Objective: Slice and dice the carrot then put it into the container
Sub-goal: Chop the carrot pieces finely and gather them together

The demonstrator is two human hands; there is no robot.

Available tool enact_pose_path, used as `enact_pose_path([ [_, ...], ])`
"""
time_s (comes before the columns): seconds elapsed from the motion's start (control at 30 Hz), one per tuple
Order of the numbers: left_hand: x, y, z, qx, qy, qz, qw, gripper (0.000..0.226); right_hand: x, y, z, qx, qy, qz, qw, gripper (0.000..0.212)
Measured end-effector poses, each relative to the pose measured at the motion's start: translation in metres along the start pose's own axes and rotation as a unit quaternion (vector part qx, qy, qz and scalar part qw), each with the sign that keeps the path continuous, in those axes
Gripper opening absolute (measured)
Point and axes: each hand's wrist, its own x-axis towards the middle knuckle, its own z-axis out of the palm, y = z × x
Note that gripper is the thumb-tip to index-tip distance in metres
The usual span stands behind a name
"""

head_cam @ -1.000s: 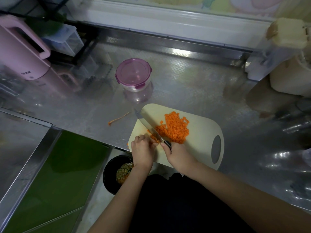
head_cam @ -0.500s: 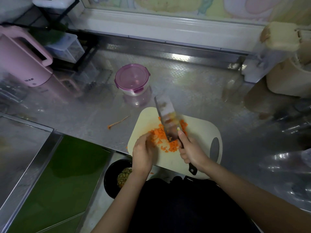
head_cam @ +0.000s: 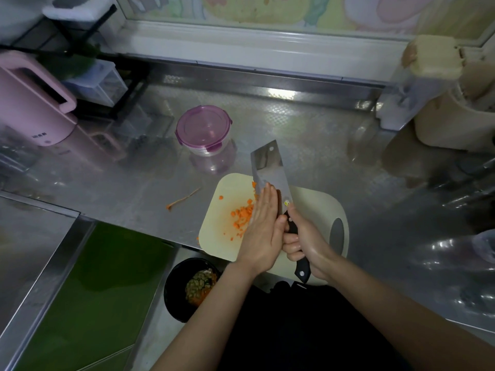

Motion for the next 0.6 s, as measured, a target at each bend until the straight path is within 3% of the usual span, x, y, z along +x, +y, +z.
enact_pose_path([
  [0.13, 0.004, -0.005, -0.002, -0.026, 0.022, -0.048, 0.998, 0.064, -0.004, -0.001, -0.002, 0.013, -0.014, 0.017, 1.000, 0.051],
  [0.27, 0.005, -0.021, -0.005, -0.061, 0.031, -0.201, 0.977, 0.056, -0.009, -0.001, -0.009, -0.002, -0.010, 0.027, 1.000, 0.050],
  [0.33, 0.002, -0.024, -0.007, -0.060, 0.067, -0.228, 0.969, 0.053, -0.010, -0.001, -0.012, -0.020, -0.007, 0.022, 1.000, 0.050],
  [0.47, 0.004, -0.012, -0.011, -0.082, 0.139, -0.172, 0.972, 0.049, -0.010, -0.002, -0.014, -0.008, -0.005, 0.031, 0.999, 0.050],
  [0.6, 0.010, -0.001, -0.015, -0.056, 0.101, -0.089, 0.989, 0.057, -0.009, -0.001, -0.017, 0.010, -0.014, 0.046, 0.999, 0.050],
])
